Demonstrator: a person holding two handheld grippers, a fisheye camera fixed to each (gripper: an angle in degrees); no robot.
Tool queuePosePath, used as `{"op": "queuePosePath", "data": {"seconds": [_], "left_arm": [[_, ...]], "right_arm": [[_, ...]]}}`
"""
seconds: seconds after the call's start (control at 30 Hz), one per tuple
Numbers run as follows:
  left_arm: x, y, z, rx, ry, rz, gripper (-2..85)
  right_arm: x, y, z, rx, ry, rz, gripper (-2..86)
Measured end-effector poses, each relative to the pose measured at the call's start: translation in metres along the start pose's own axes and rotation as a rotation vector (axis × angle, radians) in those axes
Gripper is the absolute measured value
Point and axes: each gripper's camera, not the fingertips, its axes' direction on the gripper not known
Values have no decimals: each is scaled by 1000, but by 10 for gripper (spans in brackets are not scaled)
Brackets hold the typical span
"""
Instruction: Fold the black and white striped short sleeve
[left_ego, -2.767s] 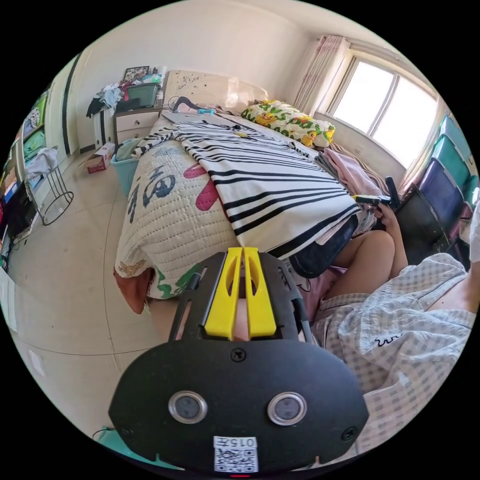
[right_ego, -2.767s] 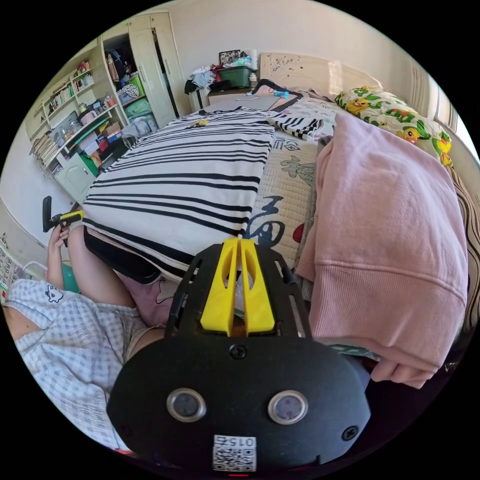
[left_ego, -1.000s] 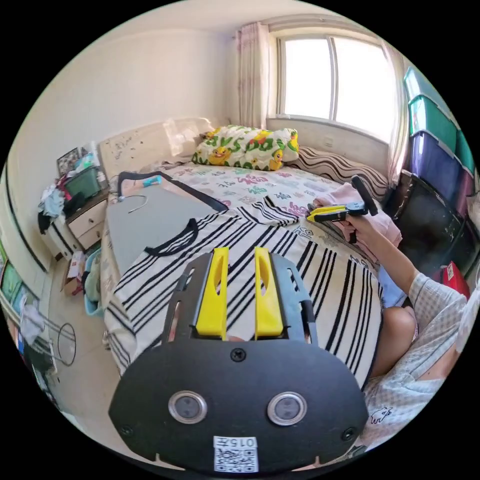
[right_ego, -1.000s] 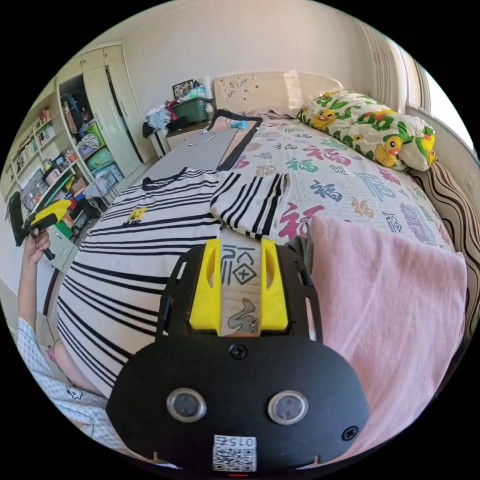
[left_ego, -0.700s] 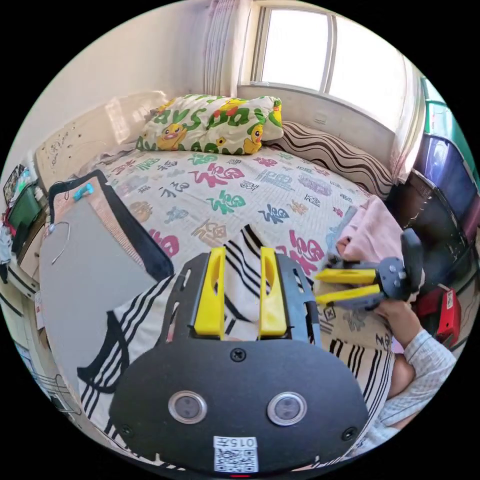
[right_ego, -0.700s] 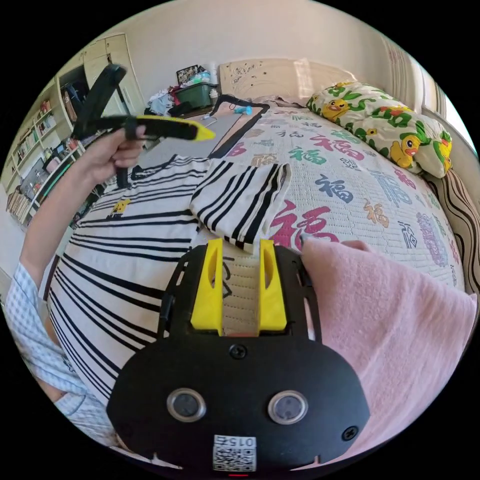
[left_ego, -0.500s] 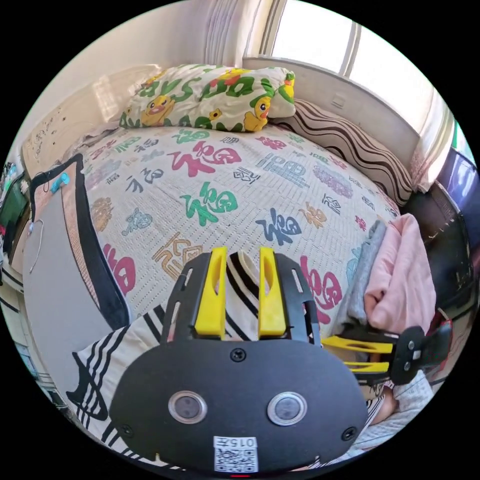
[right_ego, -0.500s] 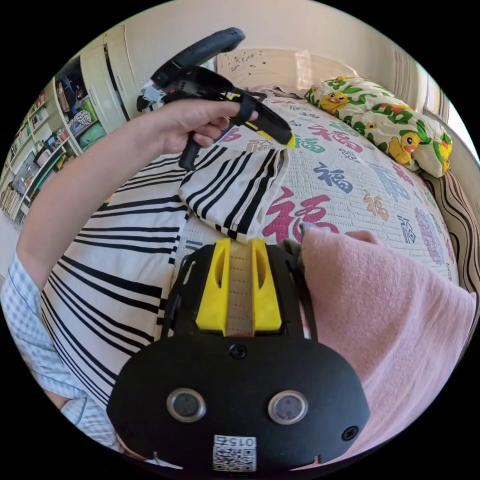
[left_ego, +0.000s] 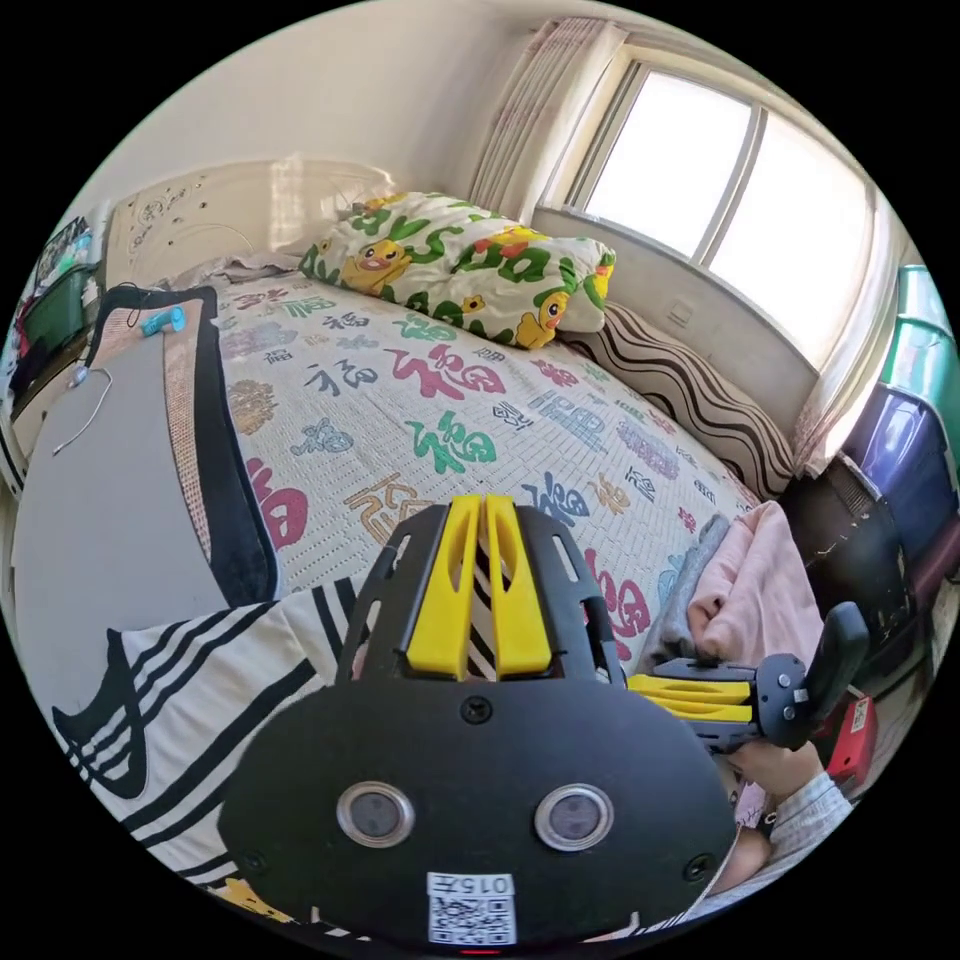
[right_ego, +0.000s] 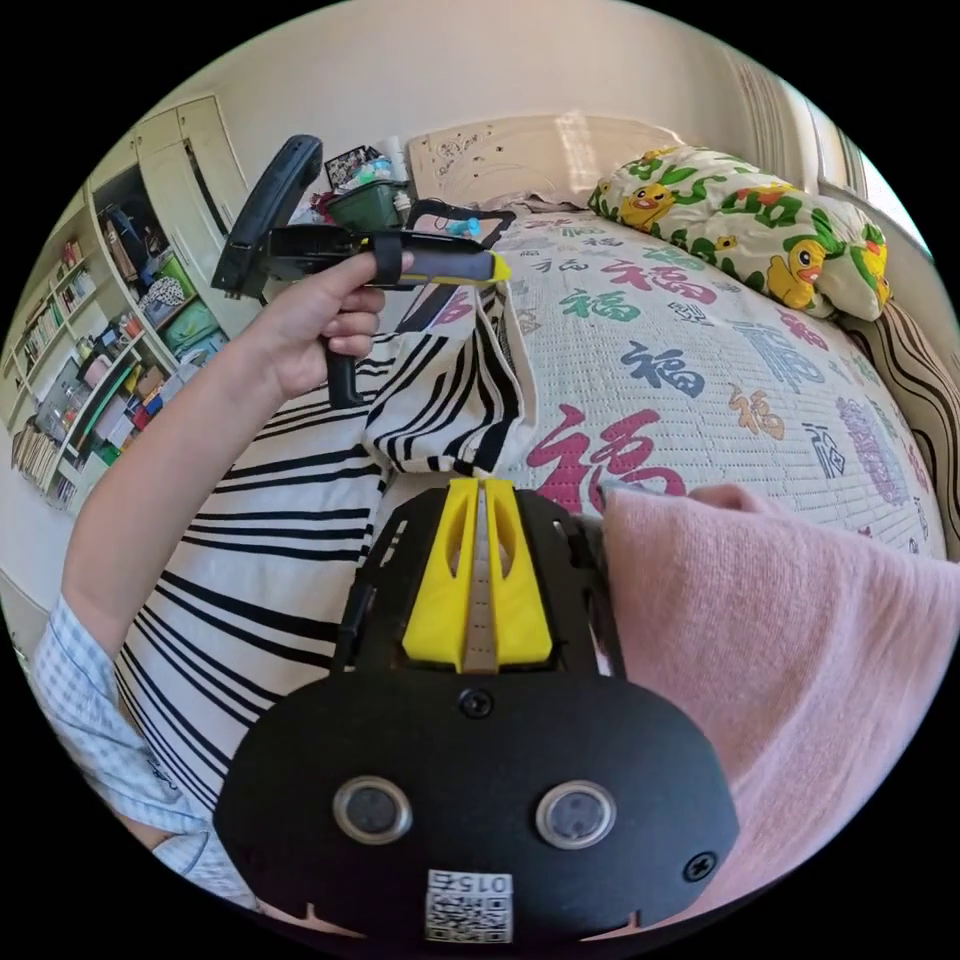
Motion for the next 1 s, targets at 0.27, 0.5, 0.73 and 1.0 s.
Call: {"op": "queuePosePath", "data": {"seconds": [0.27,0.5,0.73,1.0], "left_arm": [[-70,72,-58,85,59,-69,-5],[-92,114,-48,65,69,-69,-6],[-100,160,-130,138,7,54,-6],[-157,294,-197,-36,-32,19,9]], "right_arm": [[-1,10,-44,127,-319,58,145],[-21,35,-24,141,-126,14,25],[-95,62,-52,287,-134,-272,5],[-181,114,17,-72,-258,-644,18]]}}
